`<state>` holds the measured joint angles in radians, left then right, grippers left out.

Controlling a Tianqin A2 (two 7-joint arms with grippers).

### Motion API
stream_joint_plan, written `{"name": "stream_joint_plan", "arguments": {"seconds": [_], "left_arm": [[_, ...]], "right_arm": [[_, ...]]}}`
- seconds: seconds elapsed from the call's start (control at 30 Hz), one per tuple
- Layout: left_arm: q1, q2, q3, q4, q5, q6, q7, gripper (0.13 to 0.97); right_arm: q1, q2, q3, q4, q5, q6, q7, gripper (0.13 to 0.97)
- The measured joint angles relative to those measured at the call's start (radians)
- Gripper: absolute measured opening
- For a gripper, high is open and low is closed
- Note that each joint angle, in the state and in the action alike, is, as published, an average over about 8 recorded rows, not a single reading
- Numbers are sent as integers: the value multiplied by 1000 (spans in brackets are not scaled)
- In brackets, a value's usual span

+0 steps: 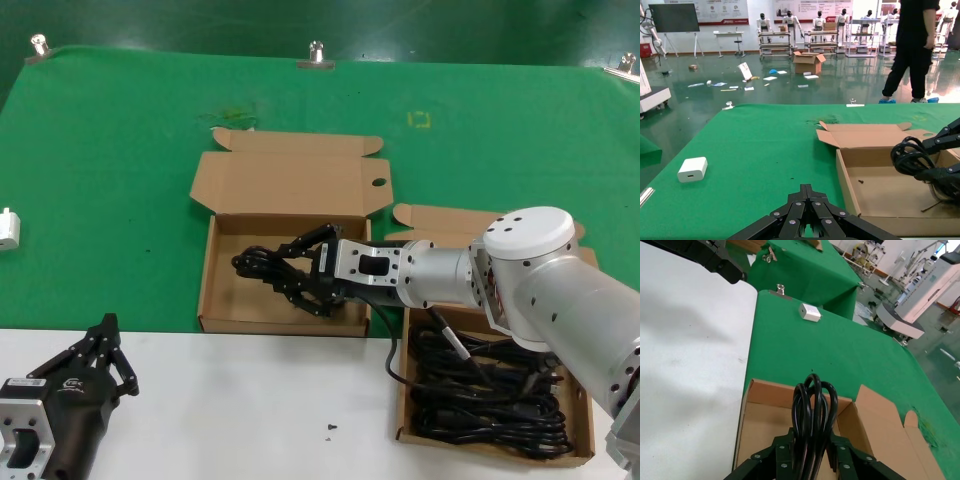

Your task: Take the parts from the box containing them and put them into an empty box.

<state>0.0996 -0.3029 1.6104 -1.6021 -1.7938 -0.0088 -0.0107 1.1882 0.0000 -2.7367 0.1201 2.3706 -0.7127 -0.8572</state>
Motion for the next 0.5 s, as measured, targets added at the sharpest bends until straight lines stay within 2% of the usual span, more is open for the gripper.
{"name": "stream_joint_plan", "arguments": {"seconds": [0.37,0.5], "left_arm": [[0,0,0,0,0,0,0,139],[0,0,0,0,0,0,0,139]], "right_arm": [[4,0,-13,0,34,0,-12,325],[13,0,-7,-6,38,-2,-16,397]]}}
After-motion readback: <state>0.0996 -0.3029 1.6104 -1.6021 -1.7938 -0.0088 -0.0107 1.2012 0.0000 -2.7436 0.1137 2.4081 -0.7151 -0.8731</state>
